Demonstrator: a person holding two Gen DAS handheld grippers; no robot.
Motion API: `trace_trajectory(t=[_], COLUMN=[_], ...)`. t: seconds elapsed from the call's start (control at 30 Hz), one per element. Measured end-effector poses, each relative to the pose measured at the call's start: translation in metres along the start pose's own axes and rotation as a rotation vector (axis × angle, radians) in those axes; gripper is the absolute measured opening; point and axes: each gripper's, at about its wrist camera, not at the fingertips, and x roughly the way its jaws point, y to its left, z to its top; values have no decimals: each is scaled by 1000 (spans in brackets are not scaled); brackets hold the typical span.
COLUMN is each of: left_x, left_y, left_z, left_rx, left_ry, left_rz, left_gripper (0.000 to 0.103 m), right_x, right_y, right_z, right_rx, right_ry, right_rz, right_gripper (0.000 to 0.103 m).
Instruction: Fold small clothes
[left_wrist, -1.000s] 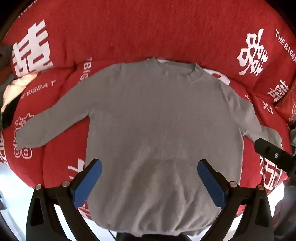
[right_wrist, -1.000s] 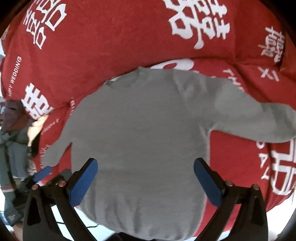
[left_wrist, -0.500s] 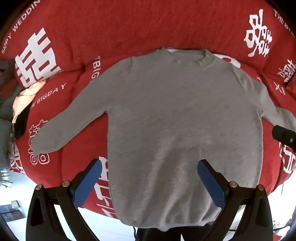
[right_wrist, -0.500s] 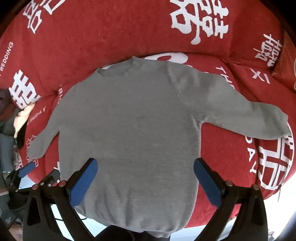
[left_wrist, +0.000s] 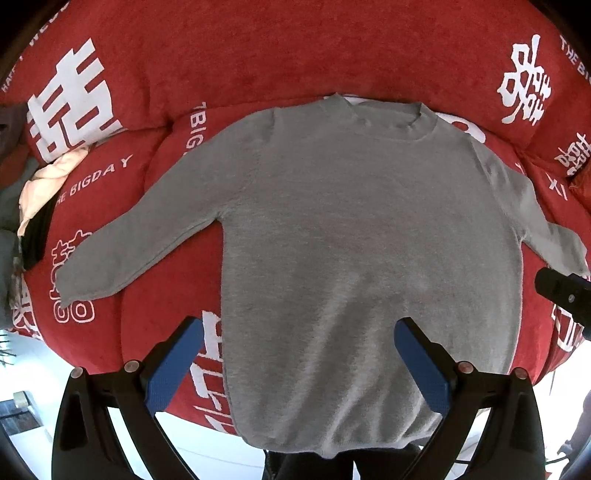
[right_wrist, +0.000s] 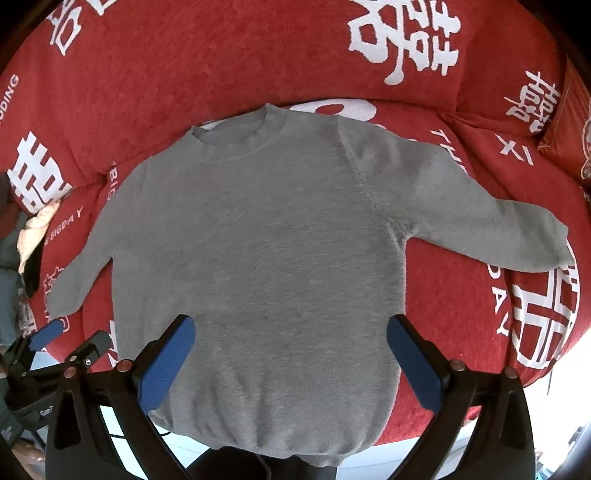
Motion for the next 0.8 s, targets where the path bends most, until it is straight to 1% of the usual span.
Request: trace_trajectory(t=[0.13, 0.4, 0.8], left_x=[2, 6, 9], left_y=[2, 8, 4], left_z=[0, -1, -2], left_rx=[-3, -14, -7], left_ry=[6, 20, 30], left_rz=[19, 22, 16], left_gripper=[103, 103, 103], right_x=[2, 6, 11], right_y=[4, 10, 11], right_z=[0, 2, 3], right_rx=[-4, -17, -25], right_ry=[7, 21, 33], right_rz=[-6, -20, -17], right_gripper=[103, 103, 103])
